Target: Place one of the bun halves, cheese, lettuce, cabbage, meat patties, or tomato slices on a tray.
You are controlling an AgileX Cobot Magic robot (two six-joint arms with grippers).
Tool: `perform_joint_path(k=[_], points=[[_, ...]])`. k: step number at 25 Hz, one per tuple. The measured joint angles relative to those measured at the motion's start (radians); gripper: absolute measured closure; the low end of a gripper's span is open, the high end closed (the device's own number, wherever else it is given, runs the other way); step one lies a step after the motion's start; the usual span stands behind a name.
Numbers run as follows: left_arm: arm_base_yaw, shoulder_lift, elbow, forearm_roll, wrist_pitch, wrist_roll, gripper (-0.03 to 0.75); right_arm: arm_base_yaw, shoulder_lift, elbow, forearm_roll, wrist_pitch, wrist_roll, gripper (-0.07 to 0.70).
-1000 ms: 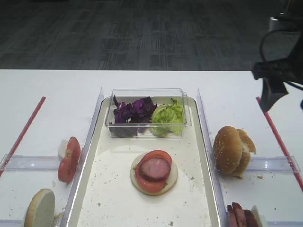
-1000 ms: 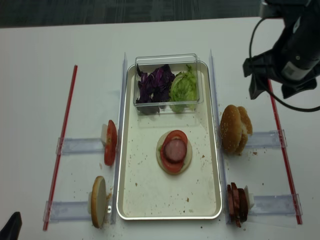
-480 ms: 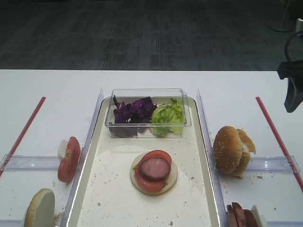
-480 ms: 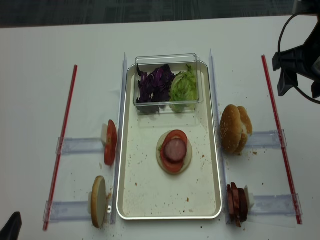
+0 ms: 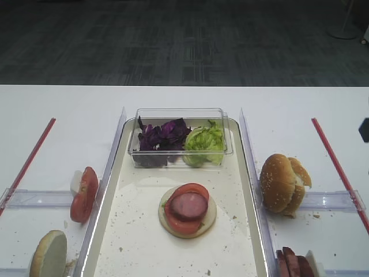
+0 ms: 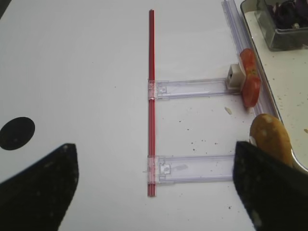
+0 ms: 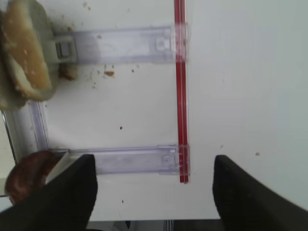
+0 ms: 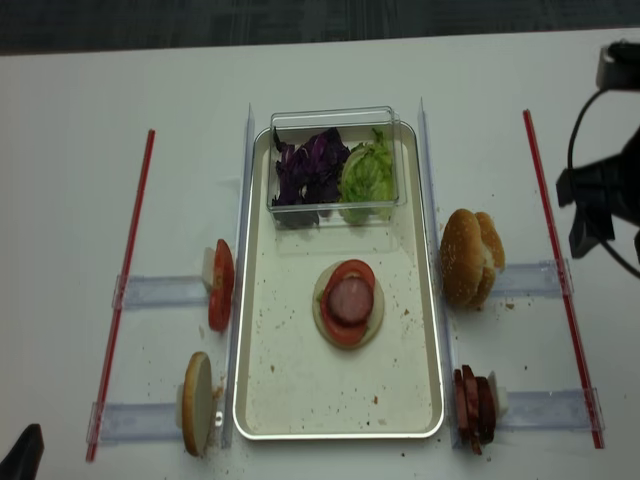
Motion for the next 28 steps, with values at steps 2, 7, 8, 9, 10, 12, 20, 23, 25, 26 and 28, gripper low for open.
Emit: perform_joint_path(k=[2, 7, 8, 9, 10, 12, 20, 23, 25, 26, 28], points=[[0.0, 0.0, 0.0, 0.0, 0.0, 0.0, 0.117, 0.0, -0.066, 0.077, 0.002, -0.013, 0.0, 0.101], [0.0, 0.0, 0.0, 0.0, 0.0, 0.0, 0.117, 0.0, -0.281, 0.263, 0.0, -0.041, -0.012, 0.101], [0.0, 0.0, 0.0, 0.0, 0.0, 0.0, 0.117, 0.0, -0.321, 0.297, 0.0, -0.045, -0.011, 0.101], [0.0, 0.0, 0.0, 0.0, 0.0, 0.0, 0.117, 0.0, -0.37, 0.325, 0.0, -0.045, -0.011, 0.101], [0.0, 0.0, 0.0, 0.0, 0.0, 0.0, 0.117, 0.0, -0.42, 0.355, -0.002, -0.045, -0.011, 0.101], [0.0, 0.0, 0.0, 0.0, 0.0, 0.0, 0.117, 0.0, -0.516, 0.409, -0.013, -0.045, -0.005, 0.101], [0.0, 0.0, 0.0, 0.0, 0.0, 0.0, 0.117, 0.0, -0.922, 0.471, -0.026, -0.052, 0.005, 0.101], [0.0, 0.0, 0.0, 0.0, 0.0, 0.0, 0.117, 0.0, -1.071, 0.477, -0.037, -0.054, -0.009, 0.101], [0.0, 0.0, 0.0, 0.0, 0.0, 0.0, 0.117, 0.0, -1.171, 0.481, -0.041, -0.055, -0.012, 0.101], [0.0, 0.0, 0.0, 0.0, 0.0, 0.0, 0.117, 0.0, -1.21, 0.481, -0.041, -0.055, -0.012, 0.101], [0.0, 0.0, 0.0, 0.0, 0.0, 0.0, 0.117, 0.0, -1.295, 0.481, -0.041, -0.055, -0.014, 0.101]])
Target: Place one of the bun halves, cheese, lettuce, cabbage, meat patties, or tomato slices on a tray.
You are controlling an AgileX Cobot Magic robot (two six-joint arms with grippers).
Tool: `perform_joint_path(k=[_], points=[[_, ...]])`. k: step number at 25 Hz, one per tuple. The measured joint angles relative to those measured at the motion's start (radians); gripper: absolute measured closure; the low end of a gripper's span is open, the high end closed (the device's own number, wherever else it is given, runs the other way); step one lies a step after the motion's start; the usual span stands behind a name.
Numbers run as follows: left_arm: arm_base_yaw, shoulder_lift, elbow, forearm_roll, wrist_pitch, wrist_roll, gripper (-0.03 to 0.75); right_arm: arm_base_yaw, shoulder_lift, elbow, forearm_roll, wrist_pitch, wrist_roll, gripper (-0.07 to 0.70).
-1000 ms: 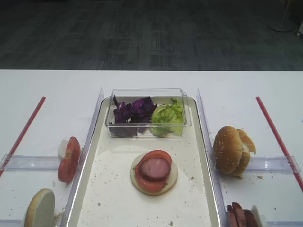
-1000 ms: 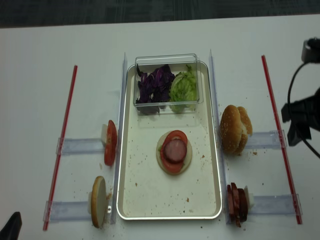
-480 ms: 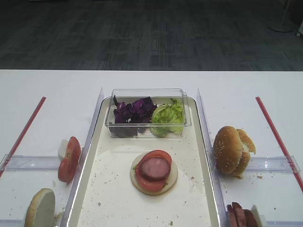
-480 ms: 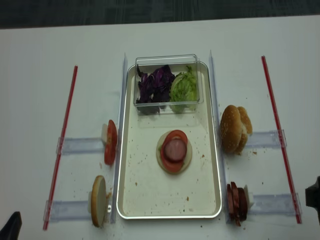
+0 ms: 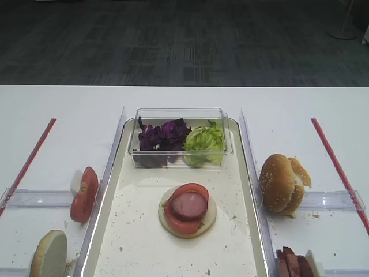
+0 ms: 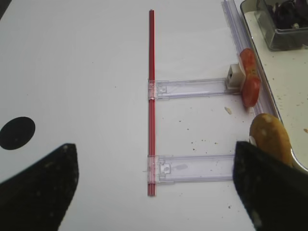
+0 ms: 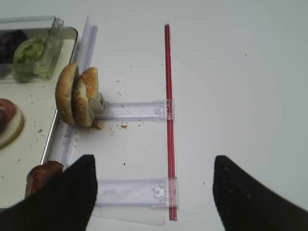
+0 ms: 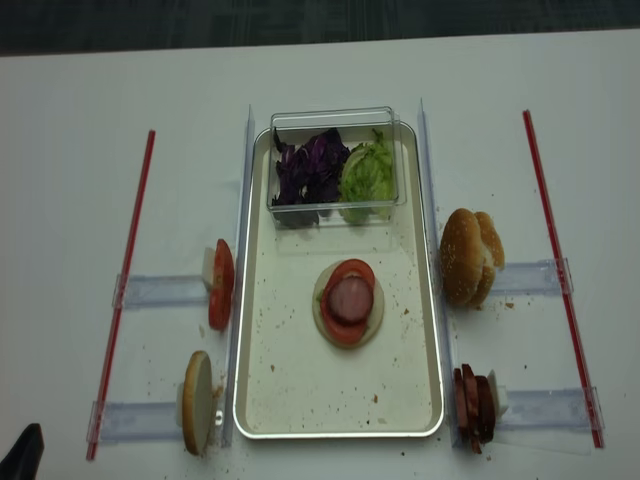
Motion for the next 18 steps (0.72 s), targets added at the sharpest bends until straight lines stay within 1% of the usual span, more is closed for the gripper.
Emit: perform_joint_path(k=[3, 14, 16, 18], points=[[0.0, 0.0, 0.0, 0.0, 0.0, 0.0, 0.117, 0.0, -0.063, 0.0, 0.0, 0.007, -0.001, 0.101], [0.0, 0.0, 0.0, 0.0, 0.002, 0.0, 0.117, 0.0, -0.068, 0.0, -0.004, 0.007, -0.01, 0.101], [0.0, 0.0, 0.0, 0.0, 0.002, 0.0, 0.117, 0.0, -0.068, 0.0, -0.004, 0.007, -0.01, 0.091], [0.0, 0.0, 0.0, 0.0, 0.002, 0.0, 0.117, 0.0, -0.068, 0.0, -0.004, 0.007, -0.01, 0.061]])
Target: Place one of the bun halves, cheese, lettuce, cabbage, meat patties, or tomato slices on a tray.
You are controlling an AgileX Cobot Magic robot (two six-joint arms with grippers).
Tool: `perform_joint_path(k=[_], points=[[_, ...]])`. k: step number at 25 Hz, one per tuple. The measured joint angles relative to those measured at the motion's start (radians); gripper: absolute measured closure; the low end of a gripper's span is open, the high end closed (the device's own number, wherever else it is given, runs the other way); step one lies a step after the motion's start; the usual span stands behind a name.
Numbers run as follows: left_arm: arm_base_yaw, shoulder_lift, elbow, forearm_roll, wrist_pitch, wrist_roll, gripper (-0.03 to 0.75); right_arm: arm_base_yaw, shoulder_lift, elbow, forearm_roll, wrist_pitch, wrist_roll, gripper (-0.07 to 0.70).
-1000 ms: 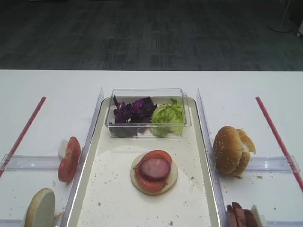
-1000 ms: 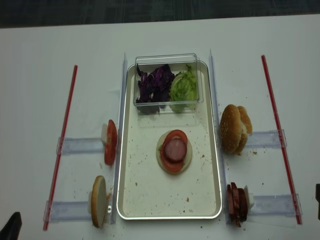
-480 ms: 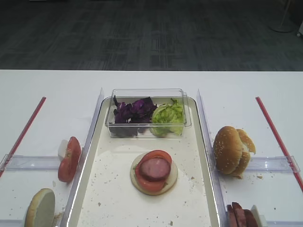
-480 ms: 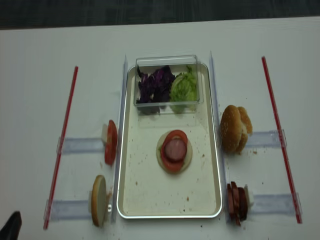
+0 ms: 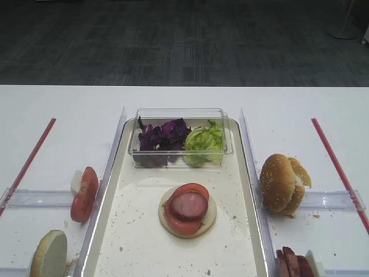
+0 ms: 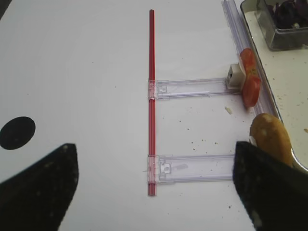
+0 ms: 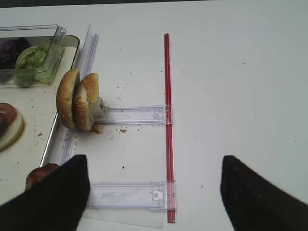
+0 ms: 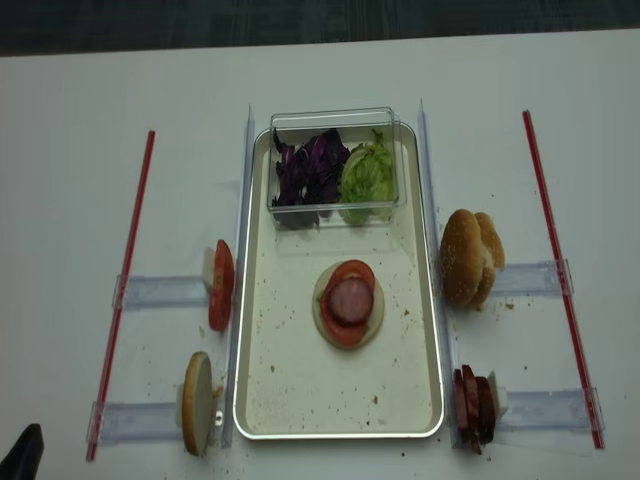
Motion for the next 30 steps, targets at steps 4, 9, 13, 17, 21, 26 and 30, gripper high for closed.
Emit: perform_joint_path(k=[4, 9, 13, 17, 21, 26, 30], points=[[0.0, 0.0, 0.0, 0.0, 0.0, 0.0, 0.117, 0.0, 0.0, 0.0, 0.0, 0.0, 0.0, -0.005], [0.0, 0.0, 0.0, 0.0, 0.0, 0.0, 0.117, 0.0, 0.0, 0.0, 0.0, 0.0, 0.0, -0.029], [0.0, 0.0, 0.0, 0.0, 0.0, 0.0, 0.117, 0.0, 0.0, 0.0, 0.0, 0.0, 0.0, -0.031], [0.0, 0.0, 0.0, 0.0, 0.0, 0.0, 0.117, 0.0, 0.0, 0.0, 0.0, 0.0, 0.0, -0.033], [0.0, 0.0, 0.0, 0.0, 0.0, 0.0, 0.117, 0.0, 0.0, 0.0, 0.0, 0.0, 0.0, -0.033], [0.0, 0.0, 0.0, 0.0, 0.0, 0.0, 0.117, 0.0, 0.0, 0.0, 0.0, 0.0, 0.0, -0.033], [0.0, 0.0, 0.0, 0.0, 0.0, 0.0, 0.117, 0.0, 0.0, 0.0, 0.0, 0.0, 0.0, -0.033]])
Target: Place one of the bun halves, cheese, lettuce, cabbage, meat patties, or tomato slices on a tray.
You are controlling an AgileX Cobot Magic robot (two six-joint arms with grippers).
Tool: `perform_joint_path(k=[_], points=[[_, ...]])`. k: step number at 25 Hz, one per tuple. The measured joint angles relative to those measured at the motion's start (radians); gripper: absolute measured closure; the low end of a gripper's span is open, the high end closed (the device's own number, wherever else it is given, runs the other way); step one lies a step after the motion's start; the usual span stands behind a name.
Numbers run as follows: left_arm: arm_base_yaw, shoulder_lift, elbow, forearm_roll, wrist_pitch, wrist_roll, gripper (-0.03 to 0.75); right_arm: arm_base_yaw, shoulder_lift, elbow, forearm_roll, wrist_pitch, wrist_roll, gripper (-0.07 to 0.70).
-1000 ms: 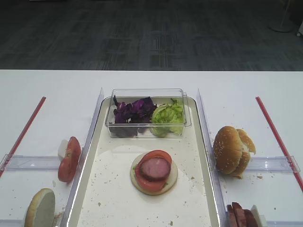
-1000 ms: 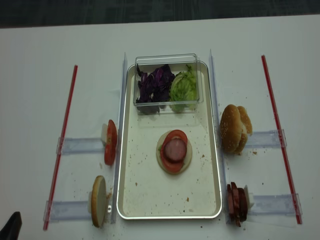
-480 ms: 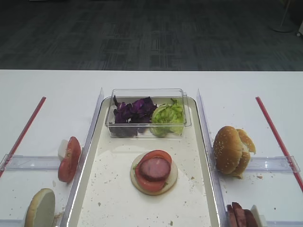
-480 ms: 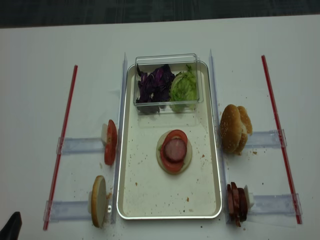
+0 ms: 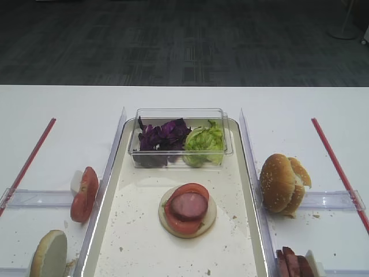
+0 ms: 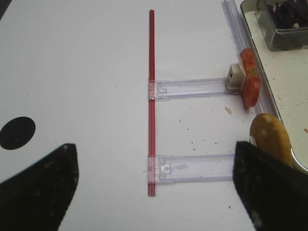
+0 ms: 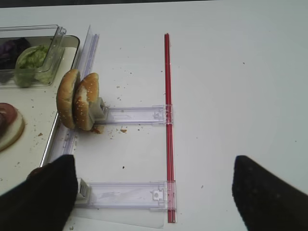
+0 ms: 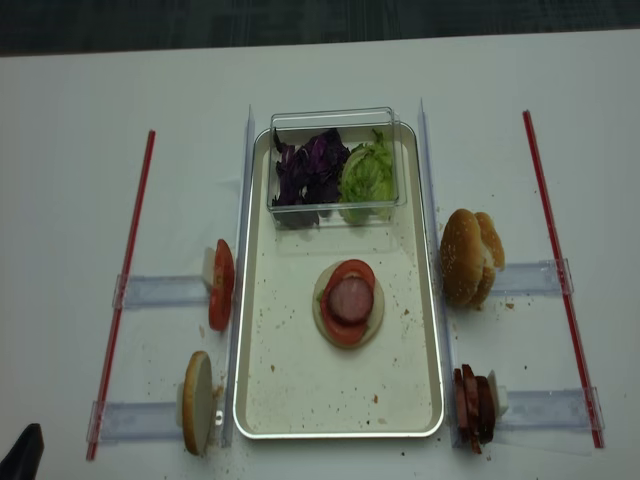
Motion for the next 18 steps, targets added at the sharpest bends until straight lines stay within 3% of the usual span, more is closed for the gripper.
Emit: perform_joint_path(k=[18], points=[[0.0, 0.0, 0.0, 0.0, 0.0, 0.0, 0.117, 0.0, 0.0, 0.0, 0.0, 0.0, 0.0, -0.033]])
